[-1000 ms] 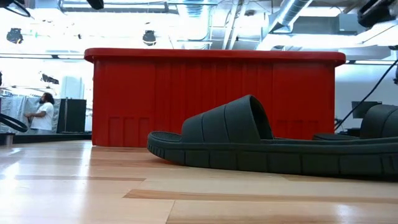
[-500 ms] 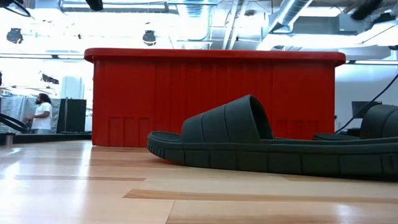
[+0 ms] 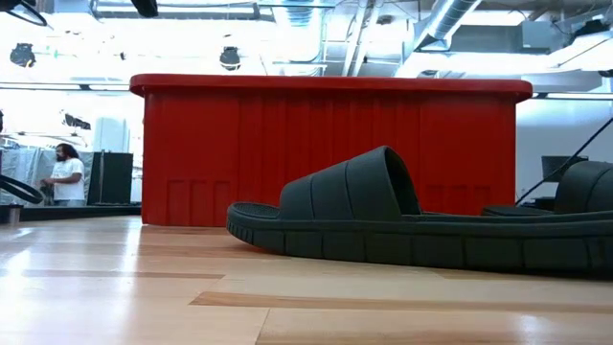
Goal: Pick and place slides into bin
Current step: Put the black slide into the red bin
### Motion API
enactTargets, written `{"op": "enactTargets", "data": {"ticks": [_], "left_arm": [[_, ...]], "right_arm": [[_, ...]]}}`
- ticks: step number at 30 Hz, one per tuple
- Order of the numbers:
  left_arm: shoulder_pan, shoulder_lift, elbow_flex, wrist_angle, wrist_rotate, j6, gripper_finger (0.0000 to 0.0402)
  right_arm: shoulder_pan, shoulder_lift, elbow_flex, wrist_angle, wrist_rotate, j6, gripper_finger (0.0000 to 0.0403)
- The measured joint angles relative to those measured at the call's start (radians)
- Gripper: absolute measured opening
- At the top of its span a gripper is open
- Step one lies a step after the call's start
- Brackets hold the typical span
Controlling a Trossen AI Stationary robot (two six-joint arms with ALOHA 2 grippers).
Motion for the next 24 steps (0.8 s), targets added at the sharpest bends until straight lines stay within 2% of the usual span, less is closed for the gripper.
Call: {"op": "enactTargets", "data": {"ticks": [3, 5, 9, 17, 21, 24], "left_arm": [[0.0, 0.0, 0.0, -0.002, 0.0, -0.008, 0.0154], [0.0, 0.0, 0.0, -0.006, 0.003, -0.009, 0.0154], [0.0, 0.0, 0.0, -0.007, 0.006, -0.01, 0.0153], [0.0, 0.0, 0.0, -0.007, 0.028, -0.055, 0.0153], [0.0, 0.0, 0.0, -0.008, 0.06, -0.067, 0.0153], [0.0, 0.0, 0.0, -0.008, 0.08, -0.069, 0.0153]], "right_arm": [[-0.045, 0.06, 0.139, -0.268, -0.144, 0.16, 0.007], [-0.072, 0.104, 0.204, -0.383, -0.247, 0.245, 0.007], [-0.113, 0.186, 0.243, -0.55, -0.381, 0.417, 0.007], [-0.17, 0.375, 0.244, -0.771, -0.391, 0.755, 0.007], [-0.146, 0.465, 0.245, -0.799, -0.397, 0.851, 0.007], [-0.111, 0.519, 0.245, -0.852, -0.459, 0.9, 0.007]]}}
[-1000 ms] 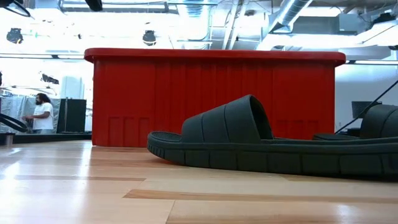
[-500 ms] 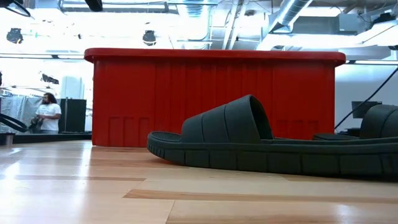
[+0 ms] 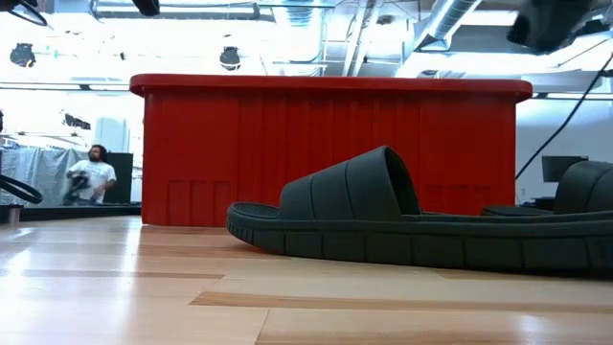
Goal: Pick and place slides into bin
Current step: Put the black slide into the red bin
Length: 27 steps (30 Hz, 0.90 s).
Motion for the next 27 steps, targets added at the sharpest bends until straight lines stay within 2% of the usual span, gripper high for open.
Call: {"op": "enactTargets", "data": {"ticks": [6, 10, 16, 20, 27], "left_arm": [[0.0, 0.0, 0.0, 0.0, 0.042, 0.0, 0.0153], [0.0, 0.0, 0.0, 0.0, 0.042, 0.0, 0.0153], [0.0, 0.0, 0.0, -0.002, 0.043, 0.0, 0.0153], [0.0, 0.0, 0.0, -0.026, 0.043, 0.0, 0.0153], [0.0, 0.0, 0.0, -0.063, 0.044, -0.006, 0.0153]], "right_arm": [[0.11, 0.076, 0.0, -0.024, -0.135, 0.169, 0.007], [0.232, 0.128, 0.0, 0.056, -0.139, 0.236, 0.007], [0.372, 0.27, 0.0, 0.226, -0.14, 0.238, 0.007], [0.404, 0.397, 0.007, 0.273, -0.139, 0.26, 0.007], [0.383, 0.584, 0.071, 0.265, -0.138, 0.285, 0.007]]}}
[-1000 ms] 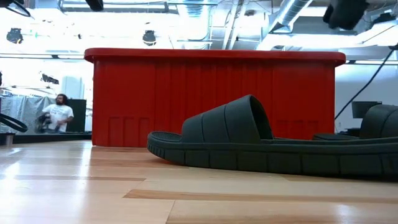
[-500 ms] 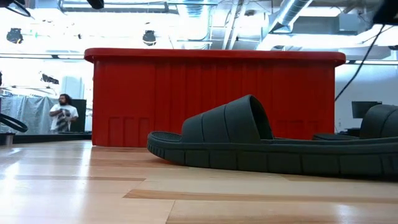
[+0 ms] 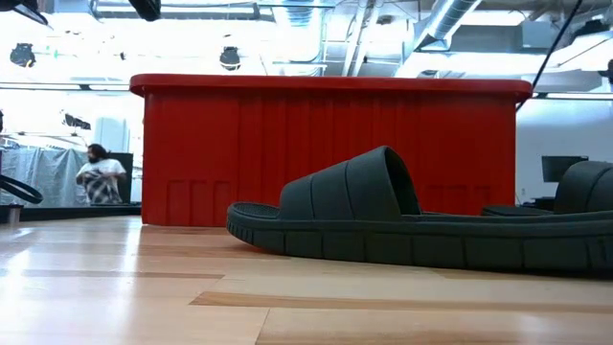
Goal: Pick and place slides into bin
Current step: Put the black slide into the red bin
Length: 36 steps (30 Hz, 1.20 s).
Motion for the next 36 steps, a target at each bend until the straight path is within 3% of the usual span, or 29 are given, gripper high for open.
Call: {"op": "enactTargets", "data": {"ticks": [11, 20, 28, 36], "left_arm": [[0.0, 0.0, 0.0, -0.008, 0.043, -0.002, 0.0153], [0.0, 0.0, 0.0, -0.048, 0.045, -0.002, 0.0153], [0.0, 0.0, 0.0, -0.053, 0.045, -0.027, 0.0153], [0.0, 0.0, 0.0, -0.053, 0.045, -0.046, 0.0153]], "right_arm": [[-0.047, 0.103, 0.08, -0.001, -0.01, 0.004, 0.0081], [-0.032, 0.095, 0.107, -0.154, -0.065, 0.037, 0.0141], [-0.015, 0.152, 0.109, -0.147, -0.076, -0.095, 0.0196], [-0.012, 0.309, 0.117, -0.169, -0.074, -0.211, 0.0194]]}}
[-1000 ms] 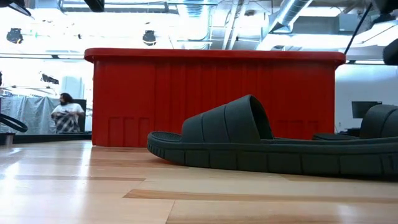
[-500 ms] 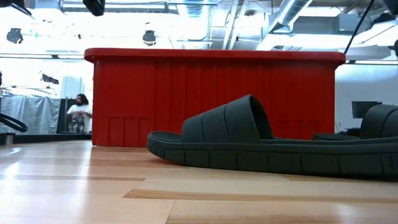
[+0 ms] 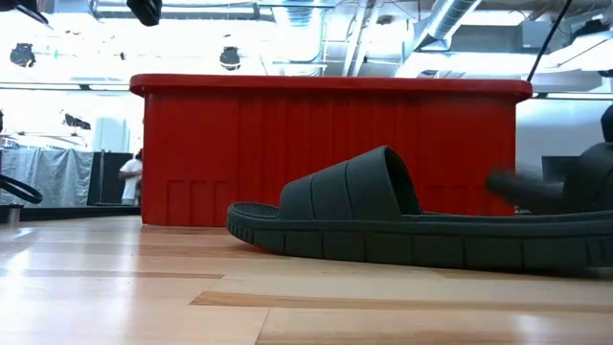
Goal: Pick and place slides into bin
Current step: Put the black slide into the red bin
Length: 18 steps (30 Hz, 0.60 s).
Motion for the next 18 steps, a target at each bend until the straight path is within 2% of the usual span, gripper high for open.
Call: {"op": "enactTargets", "data": {"ticks": [6, 9, 13, 18], "left_arm": [[0.0, 0.0, 0.0, 0.0, 0.0, -0.001, 0.0153], [0.0, 0.0, 0.0, -0.003, 0.002, -0.001, 0.0153], [0.0, 0.0, 0.0, -0.02, 0.002, -0.002, 0.0153], [0.0, 0.0, 0.0, -0.035, 0.002, -0.001, 0.0153]], "right_arm": [[0.0, 0.041, 0.009, -0.009, 0.025, 0.023, 0.0151], [-0.001, 0.041, 0.007, 0.001, 0.051, 0.045, 0.0105], [-0.016, 0.041, 0.009, 0.008, 0.019, 0.055, 0.0026], [-0.034, 0.043, 0.016, 0.006, -0.005, 0.058, 0.0011]]}}
